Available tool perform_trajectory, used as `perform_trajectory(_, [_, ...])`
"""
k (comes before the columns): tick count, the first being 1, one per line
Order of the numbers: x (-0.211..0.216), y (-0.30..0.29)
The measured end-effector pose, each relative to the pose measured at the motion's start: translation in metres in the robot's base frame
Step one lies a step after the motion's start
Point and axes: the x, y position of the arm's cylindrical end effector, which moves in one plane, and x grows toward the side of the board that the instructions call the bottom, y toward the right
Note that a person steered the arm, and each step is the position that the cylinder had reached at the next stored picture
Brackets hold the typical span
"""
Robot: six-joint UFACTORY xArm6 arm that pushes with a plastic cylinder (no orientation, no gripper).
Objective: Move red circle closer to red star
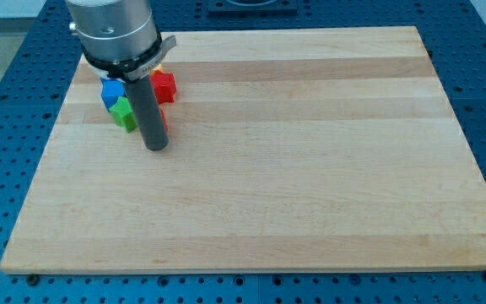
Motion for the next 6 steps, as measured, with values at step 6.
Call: perform_trajectory(6, [0.003,0.047])
